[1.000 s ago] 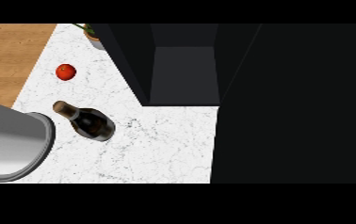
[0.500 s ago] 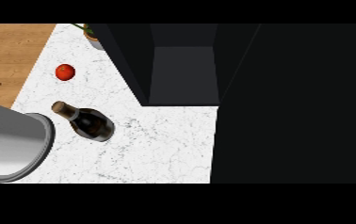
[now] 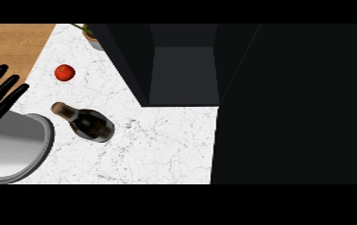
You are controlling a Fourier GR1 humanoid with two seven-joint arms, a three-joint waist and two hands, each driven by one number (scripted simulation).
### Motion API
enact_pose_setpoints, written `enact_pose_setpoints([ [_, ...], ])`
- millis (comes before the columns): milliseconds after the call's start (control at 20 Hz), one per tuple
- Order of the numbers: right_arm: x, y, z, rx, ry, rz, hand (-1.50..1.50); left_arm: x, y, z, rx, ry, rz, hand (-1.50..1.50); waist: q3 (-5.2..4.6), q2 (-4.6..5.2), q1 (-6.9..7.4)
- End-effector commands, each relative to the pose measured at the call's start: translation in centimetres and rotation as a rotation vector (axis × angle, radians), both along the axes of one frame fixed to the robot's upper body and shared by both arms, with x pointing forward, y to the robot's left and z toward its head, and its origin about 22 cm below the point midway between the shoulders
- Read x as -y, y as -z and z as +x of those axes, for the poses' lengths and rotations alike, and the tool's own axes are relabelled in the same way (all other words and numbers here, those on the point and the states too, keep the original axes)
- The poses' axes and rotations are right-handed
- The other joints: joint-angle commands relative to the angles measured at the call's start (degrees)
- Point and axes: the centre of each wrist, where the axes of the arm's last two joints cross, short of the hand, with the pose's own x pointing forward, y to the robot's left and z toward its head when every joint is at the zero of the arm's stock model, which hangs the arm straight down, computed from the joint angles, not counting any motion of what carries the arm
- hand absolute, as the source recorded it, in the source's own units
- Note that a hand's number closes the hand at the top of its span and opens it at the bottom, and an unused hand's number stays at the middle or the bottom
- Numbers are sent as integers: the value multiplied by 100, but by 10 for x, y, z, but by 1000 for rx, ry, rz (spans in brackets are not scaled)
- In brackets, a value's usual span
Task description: Pick up the wine, place it into the cabinet and close the cabinet
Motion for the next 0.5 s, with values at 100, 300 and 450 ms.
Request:
enact_pose_setpoints([
  [100,3,-18,-19,36,-40,36,-150,-9,32,3,-31,20,25,-150,-1,0,32],
  [300,2,-20,-34,29,-42,16,-150,10,53,25,-47,22,3,-150,0,-3,-9],
  [450,6,-26,-31,28,-58,16,-150,14,60,32,-32,-39,50,-150,0,-1,-21],
])
